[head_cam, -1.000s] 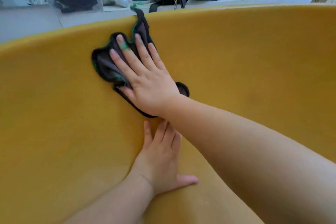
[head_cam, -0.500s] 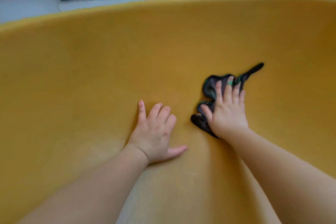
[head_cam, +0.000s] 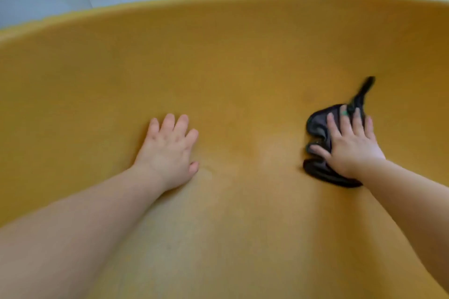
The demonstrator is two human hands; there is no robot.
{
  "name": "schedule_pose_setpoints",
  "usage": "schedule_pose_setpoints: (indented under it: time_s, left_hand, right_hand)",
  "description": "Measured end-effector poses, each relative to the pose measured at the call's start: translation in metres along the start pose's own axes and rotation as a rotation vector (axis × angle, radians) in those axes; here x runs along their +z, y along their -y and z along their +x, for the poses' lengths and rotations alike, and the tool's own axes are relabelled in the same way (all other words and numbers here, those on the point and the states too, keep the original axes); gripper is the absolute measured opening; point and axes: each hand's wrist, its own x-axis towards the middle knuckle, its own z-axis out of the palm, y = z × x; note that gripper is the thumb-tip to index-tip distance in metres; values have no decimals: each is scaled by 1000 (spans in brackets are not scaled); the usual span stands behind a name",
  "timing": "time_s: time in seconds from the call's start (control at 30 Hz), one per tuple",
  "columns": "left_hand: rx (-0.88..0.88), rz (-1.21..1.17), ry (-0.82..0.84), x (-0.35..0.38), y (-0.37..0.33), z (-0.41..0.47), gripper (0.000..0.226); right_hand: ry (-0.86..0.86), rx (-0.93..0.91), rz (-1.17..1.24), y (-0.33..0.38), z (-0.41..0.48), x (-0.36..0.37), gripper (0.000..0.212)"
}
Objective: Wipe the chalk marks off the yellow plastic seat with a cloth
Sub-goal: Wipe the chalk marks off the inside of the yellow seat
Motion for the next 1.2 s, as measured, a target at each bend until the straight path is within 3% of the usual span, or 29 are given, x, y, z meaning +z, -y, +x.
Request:
schedule_pose_setpoints:
  time_s: [0.1,0.2,0.27,0.37,0.47,0.53,0.6,0.67,0.73,0.8,0.87,0.93,1.03,1.1,1.13,1.2]
  left_hand:
    - [61,153,31,-17,24,-11,66]
    - [32,227,168,-36,45,-23,63]
    - [29,291,278,-54,58,-32,63]
    - [24,360,333,-76,86,-51,61]
    - [67,434,345,-89,110,-75,62]
    - [127,452,378,-93,120,-84,63]
    - [157,431,406,-100,124,-90,64]
    - [185,433,399,-104,128,-94,65]
    - [198,453,378,-110,132,-100,65]
    - [188,478,312,-112,139,-105,65]
    - [152,548,191,-116,149,-107,67]
    - [22,609,43,-122,163,-101,76]
    - [-219,530,-20,-127,180,-86,98]
    - [-246,486,1,-125,182,-77,103]
    - [-234,456,8,-122,181,-75,103]
    - [-218,402,2,-120,180,-73,103]
  right_hand:
    - [-6,174,371,97,17,-17,114]
    - [-114,-1,528,205,6,-34,108]
    - [-135,-212,503,255,-22,-46,102]
    - [-100,-678,474,293,-87,-52,86]
    - [-28,-1127,402,273,-141,-47,77]
    - [-32,-1303,314,232,-141,-28,73]
    - [-91,-1211,244,183,-100,-5,73]
    - [-241,-865,190,139,-42,7,77]
    - [-261,-432,185,114,7,0,90]
    - [-240,-81,345,133,32,-19,93]
    - [-277,108,598,189,30,-42,92]
    - [-330,-33,687,254,7,-59,88]
    - [-332,-620,703,335,-69,-71,79]
    - [-290,-893,726,344,-109,-72,73]
    - [-278,-962,709,337,-108,-69,73]
    - [-355,-903,600,318,-73,-65,82]
